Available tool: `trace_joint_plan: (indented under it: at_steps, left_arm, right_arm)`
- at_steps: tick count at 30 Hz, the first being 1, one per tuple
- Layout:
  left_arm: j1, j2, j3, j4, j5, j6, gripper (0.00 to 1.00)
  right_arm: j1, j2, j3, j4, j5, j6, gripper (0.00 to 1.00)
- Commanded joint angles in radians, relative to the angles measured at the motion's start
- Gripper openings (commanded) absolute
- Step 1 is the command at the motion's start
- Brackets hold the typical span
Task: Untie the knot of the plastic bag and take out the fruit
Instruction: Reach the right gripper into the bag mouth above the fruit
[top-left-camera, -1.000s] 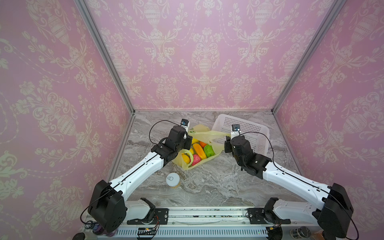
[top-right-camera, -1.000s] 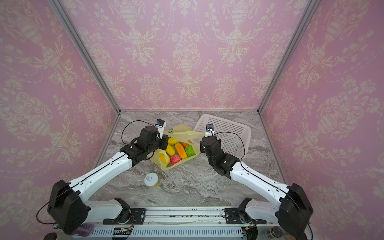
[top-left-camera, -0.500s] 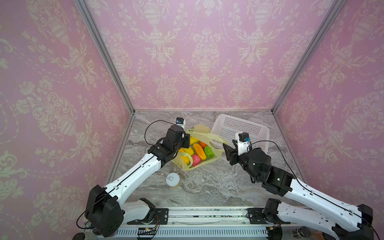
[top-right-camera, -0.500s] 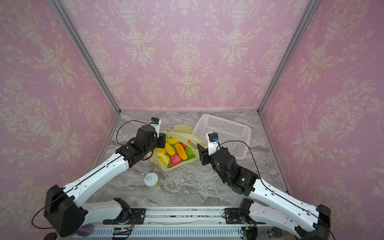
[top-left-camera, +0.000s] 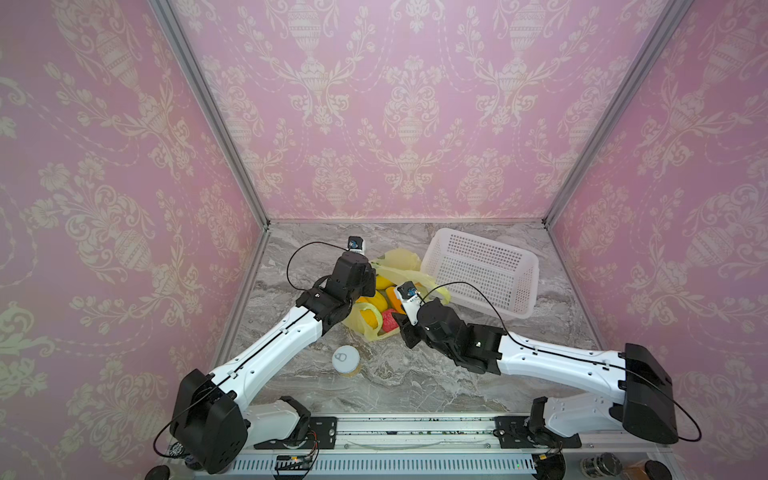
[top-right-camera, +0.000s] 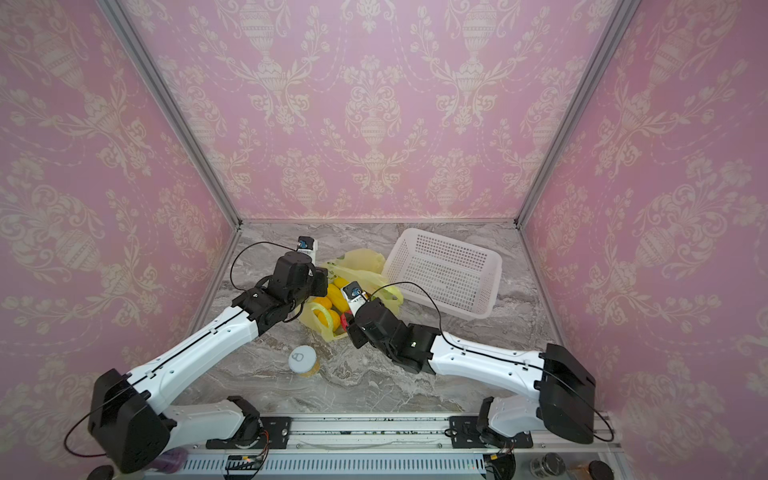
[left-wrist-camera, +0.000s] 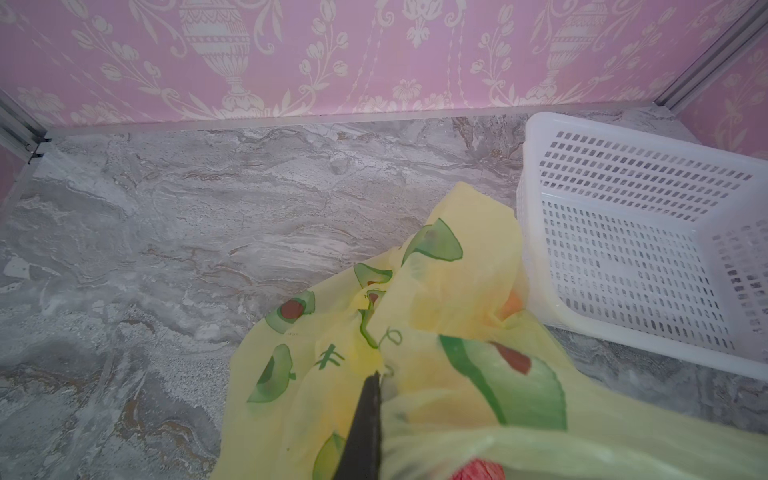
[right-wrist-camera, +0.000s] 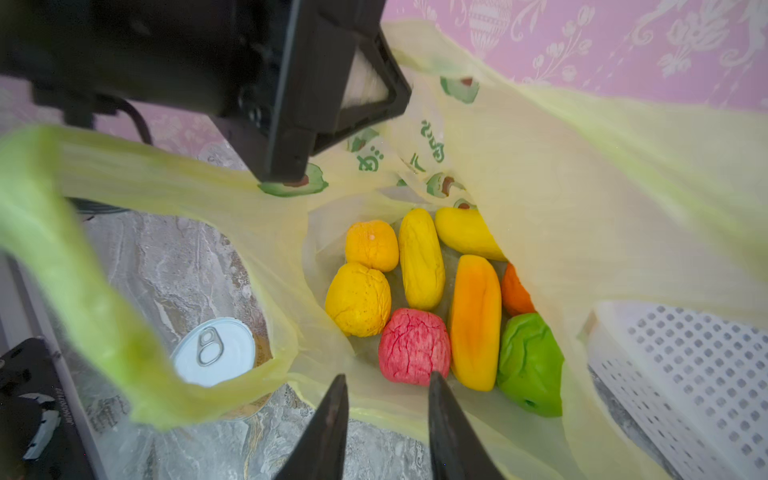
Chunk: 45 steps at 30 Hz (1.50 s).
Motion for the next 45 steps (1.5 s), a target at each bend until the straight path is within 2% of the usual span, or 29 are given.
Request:
trace_joint_plan:
  at_steps: [1,5,7,13,19,22,32,36,41,43,45]
  left_arm:
    - [0.008,0.028,0.034,-0.045,-0.055,0.026,0.0]
    - [0.007,0.013,0.033,-0.048,-0.034,0.014,0.0]
    - [0.007,-0.003,0.026,-0.042,-0.028,0.011,0.0]
    - [0.007,-0.028,0.01,-0.034,-0.053,0.013,0.0]
    - [0.007,-0.025,0.012,-0.037,-0.043,0.012,0.0]
    - [0.007,-0.03,0.012,-0.037,-0.041,0.011,0.0]
    - [0.008,-0.038,0.006,-0.032,-0.074,0.017,0.0]
    - [0.007,-0.041,0.006,-0.034,-0.08,0.016,0.0]
    - [0.008,-0.048,0.006,-0.034,-0.076,0.015,0.0]
    - [0.007,-0.048,0.006,-0.034,-0.077,0.016,0.0]
    - [0.007,-0.048,0.005,-0.034,-0.079,0.016,0.0]
  right_arm:
    - [-0.002,0.053,0.044,0.03,0.047,-0.004,0.32]
    - [-0.014,0.118,0.032,0.097,0.037,-0.001,0.34]
    - [-0.042,0.167,0.035,0.123,-0.02,0.014,0.34]
    - [-0.092,0.309,0.127,0.05,-0.059,0.072,0.42]
    - [-0.105,0.367,0.204,-0.051,-0.021,0.084,0.71]
    - [-0.107,0.408,0.265,-0.111,-0.012,0.079,0.77]
    - [-0.107,0.479,0.353,-0.291,-0.061,0.061,0.82]
    - [-0.108,0.477,0.325,-0.265,-0.071,0.064,0.85]
    - [-0.108,0.543,0.384,-0.308,-0.084,0.062,0.86]
    - [-0.11,0.575,0.41,-0.328,-0.088,0.06,0.84]
    - [-0.11,0.602,0.45,-0.373,-0.079,0.059,0.77]
